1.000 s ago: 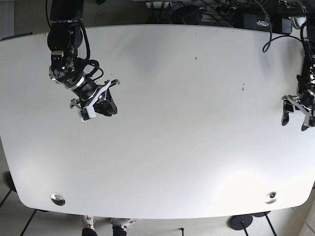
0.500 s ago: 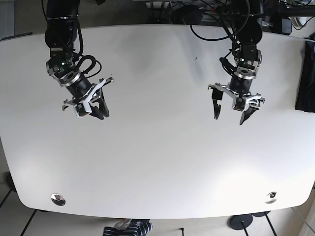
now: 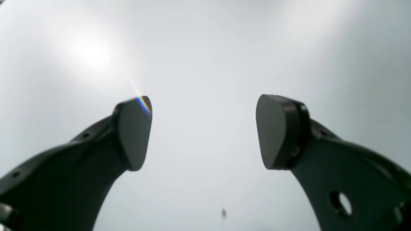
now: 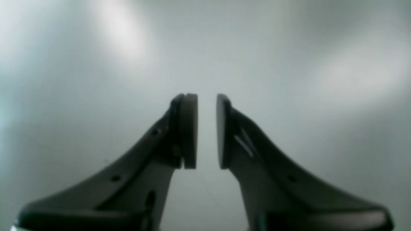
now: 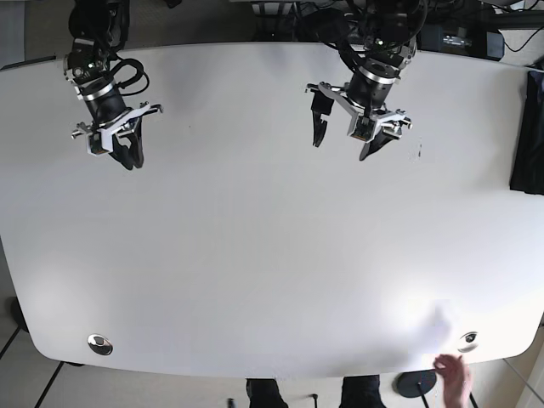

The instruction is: Fold the T-shirt properly

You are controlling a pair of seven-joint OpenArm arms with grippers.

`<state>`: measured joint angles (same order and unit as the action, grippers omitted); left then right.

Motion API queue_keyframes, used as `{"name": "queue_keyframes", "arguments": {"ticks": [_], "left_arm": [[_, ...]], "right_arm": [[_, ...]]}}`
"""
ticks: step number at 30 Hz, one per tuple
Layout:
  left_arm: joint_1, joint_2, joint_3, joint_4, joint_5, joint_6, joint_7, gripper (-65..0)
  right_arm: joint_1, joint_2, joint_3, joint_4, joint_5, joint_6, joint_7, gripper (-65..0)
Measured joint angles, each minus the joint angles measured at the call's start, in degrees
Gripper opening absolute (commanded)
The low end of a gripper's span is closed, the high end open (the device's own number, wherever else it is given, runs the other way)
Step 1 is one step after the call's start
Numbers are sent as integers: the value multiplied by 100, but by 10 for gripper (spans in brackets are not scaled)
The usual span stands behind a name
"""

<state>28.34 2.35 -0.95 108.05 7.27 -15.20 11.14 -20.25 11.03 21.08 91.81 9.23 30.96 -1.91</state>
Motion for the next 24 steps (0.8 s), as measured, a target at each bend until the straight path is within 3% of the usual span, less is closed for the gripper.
{"name": "queue_keyframes", "arguments": {"ticks": [3,8,14,18,24], "left_arm": [[433,92,-13,24,0,2,2,-178],[1239,96,-125,411,-4,22,0,-179],[2247,481,-472,568,-4,26,-22,-181],[3080,645,-748,601,-22,57,-20,-181],[4068,656,-1056,605,-39,-22,-24,-247]], "right_arm": [[-387,-72,264,2,13,57,46,-556],[-1200,-72,284,7,28,55,796,-556],[-2312,-87,282,404,122,55,811,-558],[-3331,-42,264,894,870,59,876,-558],[-4472,-24,175,1110,732,52,874,-558]]}}
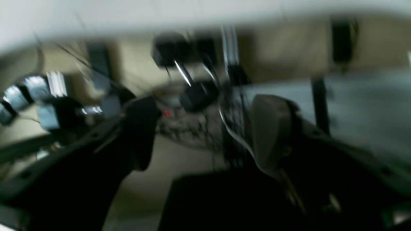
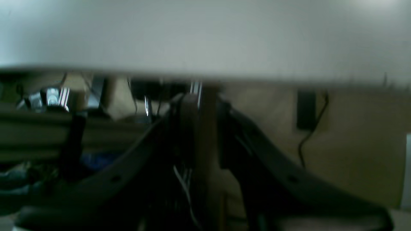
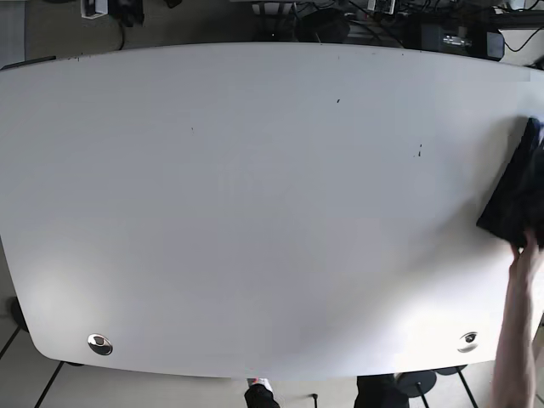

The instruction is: Fold the T-shirt properly

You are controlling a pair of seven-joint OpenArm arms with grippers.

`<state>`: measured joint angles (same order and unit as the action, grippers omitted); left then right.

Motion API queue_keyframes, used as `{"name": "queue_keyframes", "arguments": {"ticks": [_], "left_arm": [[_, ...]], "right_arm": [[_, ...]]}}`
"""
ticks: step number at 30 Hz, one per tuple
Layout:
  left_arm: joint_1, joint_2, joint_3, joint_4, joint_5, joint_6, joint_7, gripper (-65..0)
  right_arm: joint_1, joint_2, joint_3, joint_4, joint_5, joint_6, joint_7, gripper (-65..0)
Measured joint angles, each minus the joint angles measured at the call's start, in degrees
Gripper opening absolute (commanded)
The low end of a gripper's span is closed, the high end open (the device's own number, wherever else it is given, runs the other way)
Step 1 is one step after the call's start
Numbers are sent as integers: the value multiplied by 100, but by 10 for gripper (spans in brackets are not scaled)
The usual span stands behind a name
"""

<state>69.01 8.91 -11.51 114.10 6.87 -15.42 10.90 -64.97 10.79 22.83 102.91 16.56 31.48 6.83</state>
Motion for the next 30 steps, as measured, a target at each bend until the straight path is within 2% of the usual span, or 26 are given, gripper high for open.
{"name": "queue_keyframes", "arguments": {"ticks": [3,6,8,13,18,21,25,26,28,29,30], "left_arm": [[55,-2,-282,-61,0,42,-24,-251],[35,-9,-389,-361,0,42,-42,-253],[-22,-138,-372,-715,-2,-2,-35,-253],[-920,-260,-435,-2046,-2,57,-118,-253],[-1810,-566,-431,-3550,7,61,-33,-254],[-2430,-719,-415,-4505,-9,79,-129,-254],[-3316,-946,-411,-5949,0,85,-125,-254],[-3567,-1003,-431,-6339,2,96,-116,-254],[-4026,-1141,-387,-7079,2,79,-179,-254],[-4336,-1207,-372,-7654,0,61,-496,-254],[-4522,-1252,-295,-8054,0,96,-761,-254]], "right_arm": [[-330,48,-424,-7,-2,-17,7,-558],[-474,17,-791,-549,-4,0,42,-558],[-407,33,-876,-1047,-7,-57,26,-558],[291,50,-1248,-2319,-7,-39,57,-558],[1233,208,-1580,-3816,-2,-98,61,-558],[1958,173,-1788,-4854,-31,-83,70,-558],[2575,105,-1775,-5504,-695,-103,72,-558],[2745,31,-1749,-5670,-883,-160,70,-558],[3049,-81,-1788,-5971,-1121,-393,70,-558],[3239,-127,-1803,-6177,-1257,-549,68,-558],[3357,-131,-1801,-6308,-1296,-612,85,-558]]}}
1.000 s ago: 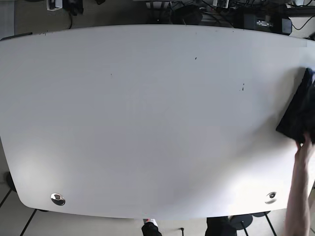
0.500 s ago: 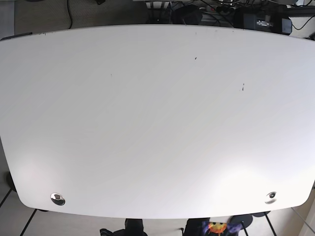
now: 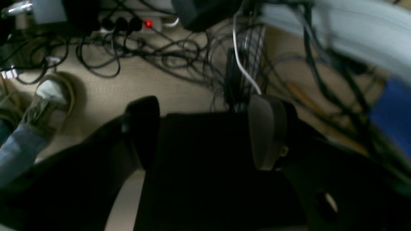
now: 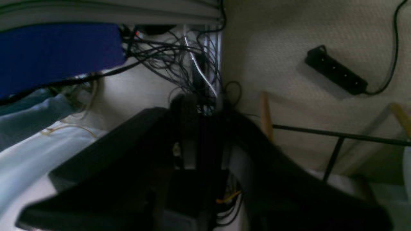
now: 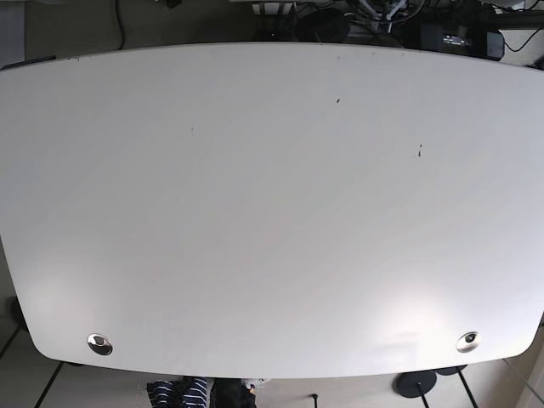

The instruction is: Fold the T-shirt properly

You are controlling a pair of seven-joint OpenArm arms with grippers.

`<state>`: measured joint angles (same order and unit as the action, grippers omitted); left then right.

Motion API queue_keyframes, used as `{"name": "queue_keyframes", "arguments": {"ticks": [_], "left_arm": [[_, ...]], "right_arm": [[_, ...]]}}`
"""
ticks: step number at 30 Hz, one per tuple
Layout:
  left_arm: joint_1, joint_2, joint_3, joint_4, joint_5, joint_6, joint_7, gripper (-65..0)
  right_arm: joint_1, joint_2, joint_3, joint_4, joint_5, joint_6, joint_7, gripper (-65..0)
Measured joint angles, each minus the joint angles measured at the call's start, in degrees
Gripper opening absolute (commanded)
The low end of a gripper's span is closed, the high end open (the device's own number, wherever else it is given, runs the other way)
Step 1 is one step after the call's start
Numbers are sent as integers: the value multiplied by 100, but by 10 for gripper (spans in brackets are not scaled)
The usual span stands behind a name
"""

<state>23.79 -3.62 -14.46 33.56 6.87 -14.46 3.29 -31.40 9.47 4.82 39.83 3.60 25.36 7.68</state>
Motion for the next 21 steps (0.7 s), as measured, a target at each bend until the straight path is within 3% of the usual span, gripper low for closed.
{"name": "queue_keyframes", "arguments": {"ticks": [2,6,9,10,11,14,18,21], "left_arm": [[-323,-81,238,-833,0,289,-481,-254],[-962,-114,997,-2380,-2,1071,-1169,-251],[-1187,-11,1121,-2566,-2,1390,-1180,-250],[-1255,46,1121,-2570,0,1506,-1178,-250],[-1344,116,1128,-2575,-2,1528,-1191,-250],[-1478,216,1126,-2562,-4,1493,-887,-250],[-1438,216,1126,-2557,-4,1534,-743,-250],[-1416,236,1126,-2557,-4,1530,-1099,-249]], "right_arm": [[264,-13,17,-343,-70,-151,4,-558],[872,-79,15,-1088,-85,-140,11,-556],[1259,-103,7,-1552,-83,-166,20,-552],[1370,-105,7,-1685,-85,-289,22,-552],[1510,-109,7,-1840,-85,-468,20,-552],[1681,-122,7,-1941,-85,-675,9,-552],[1749,-232,4,-1926,-85,-643,24,-550],[1707,-212,7,-1928,-83,-654,17,-550]]}}
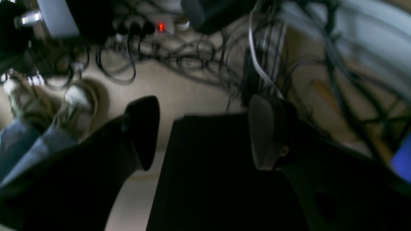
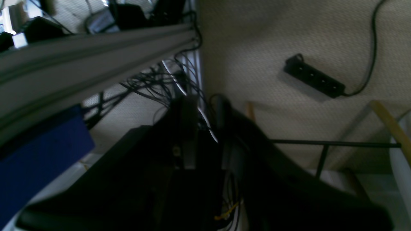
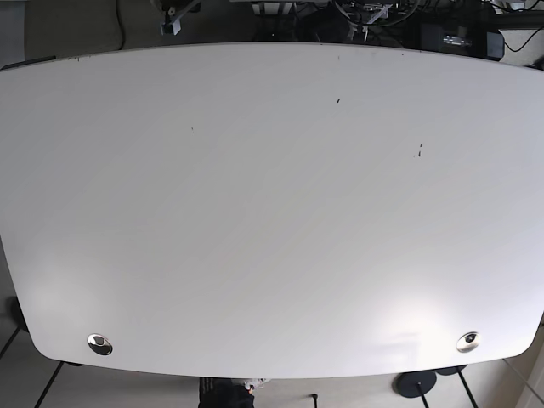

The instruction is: Fold the T-shirt properly

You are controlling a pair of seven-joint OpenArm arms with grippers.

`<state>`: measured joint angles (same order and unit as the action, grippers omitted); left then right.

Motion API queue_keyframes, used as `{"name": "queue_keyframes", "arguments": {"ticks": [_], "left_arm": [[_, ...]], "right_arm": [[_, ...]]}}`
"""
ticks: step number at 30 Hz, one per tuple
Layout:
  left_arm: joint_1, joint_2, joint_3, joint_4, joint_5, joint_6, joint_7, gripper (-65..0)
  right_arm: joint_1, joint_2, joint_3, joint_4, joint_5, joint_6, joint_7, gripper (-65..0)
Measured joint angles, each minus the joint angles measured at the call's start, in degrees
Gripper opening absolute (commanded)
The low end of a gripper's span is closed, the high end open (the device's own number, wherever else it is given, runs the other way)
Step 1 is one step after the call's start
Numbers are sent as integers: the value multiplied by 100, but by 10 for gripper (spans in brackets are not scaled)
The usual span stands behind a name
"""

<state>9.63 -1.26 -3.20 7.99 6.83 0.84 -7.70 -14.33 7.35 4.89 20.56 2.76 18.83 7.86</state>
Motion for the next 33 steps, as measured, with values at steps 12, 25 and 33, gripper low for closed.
{"name": "queue_keyframes", "arguments": {"ticks": [12,25,33], "left_arm": [[382,31,20,407,0,2,-776,-251],[2459,44,9,3493,0,2,-815,-251],[4428,-22,-81,6225,-2,-37,-734,-251]], "right_arm": [[-138,17,0,-155,0,15,570,-555],[-1921,28,0,1856,2,24,560,-555],[-3912,267,52,4395,24,22,542,-555]]}}
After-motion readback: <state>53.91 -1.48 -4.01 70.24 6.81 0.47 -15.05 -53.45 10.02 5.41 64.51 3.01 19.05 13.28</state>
